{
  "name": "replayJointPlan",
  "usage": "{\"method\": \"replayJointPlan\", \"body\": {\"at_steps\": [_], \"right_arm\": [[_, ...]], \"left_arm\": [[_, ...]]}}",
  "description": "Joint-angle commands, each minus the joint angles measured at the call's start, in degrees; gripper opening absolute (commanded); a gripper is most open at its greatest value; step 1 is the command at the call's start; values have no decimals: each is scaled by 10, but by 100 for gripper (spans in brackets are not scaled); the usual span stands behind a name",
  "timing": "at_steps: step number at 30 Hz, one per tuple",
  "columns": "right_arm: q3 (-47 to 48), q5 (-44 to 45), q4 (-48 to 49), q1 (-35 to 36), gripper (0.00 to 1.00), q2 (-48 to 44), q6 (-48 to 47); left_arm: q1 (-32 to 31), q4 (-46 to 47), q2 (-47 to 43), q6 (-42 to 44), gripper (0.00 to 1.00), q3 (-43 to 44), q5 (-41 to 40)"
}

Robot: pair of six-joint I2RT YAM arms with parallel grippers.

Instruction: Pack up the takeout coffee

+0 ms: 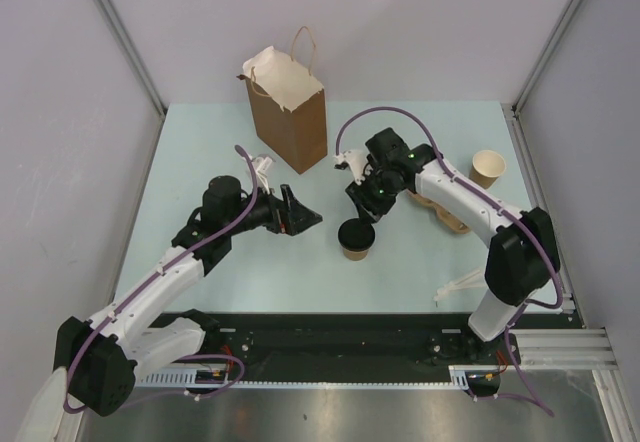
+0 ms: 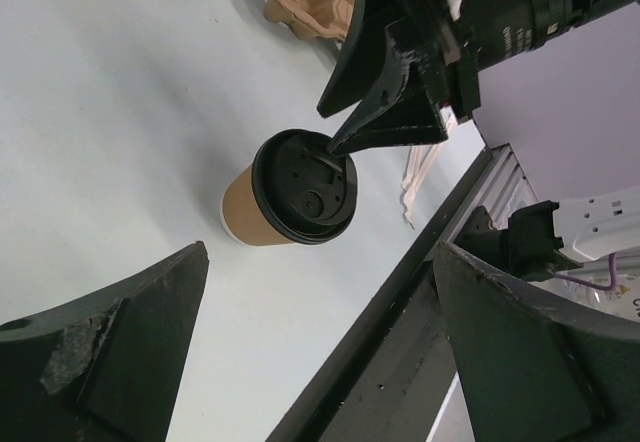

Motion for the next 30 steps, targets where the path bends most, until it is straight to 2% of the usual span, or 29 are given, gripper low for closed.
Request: {"method": "replayJointPlan", "body": {"at_steps": [1,6,9,11,12,13,15,17,18,20,21,23,24,27,30], "right_arm": [[8,-29,-9,-21,47,-61,-1],[11,-84,-16,-60,68,-107,3],[9,-143,-32,-89,80,-128,32],[2,-179,-30,-117,82,-136,63],[-14,-235,-23,-130,82,-137,100],[-23,-273,-17,-147,80,-137,118],[-49,-367,3,-175,74,-132,159],[-62,-400,21,-174,69,-121,180],[-69,-428,32,-173,62,-117,206],[-100,-449,78,-171,56,-116,242],[-111,-460,97,-169,49,-118,262],[-135,-460,148,-167,41,-122,326],[-138,-455,156,-166,30,-121,337],[-153,-430,179,-154,12,-118,369],[-166,-403,184,-148,3,-112,378]], "left_arm": [[-4,18,-4,10,100,8,27],[-35,27,-9,30,99,11,46],[-53,27,22,35,100,27,116],[-64,24,50,39,100,47,135],[-64,32,59,36,100,51,151],[-65,43,67,30,100,57,183],[-68,63,92,4,100,62,197],[-69,81,119,-21,98,63,211],[-69,103,129,-31,89,64,219],[-69,128,155,-60,77,66,241],[-70,145,162,-68,62,67,241],[-73,152,186,-85,48,77,235],[-73,154,195,-90,36,87,235],[-76,162,232,-105,22,105,246],[-80,173,262,-115,11,108,231]]}}
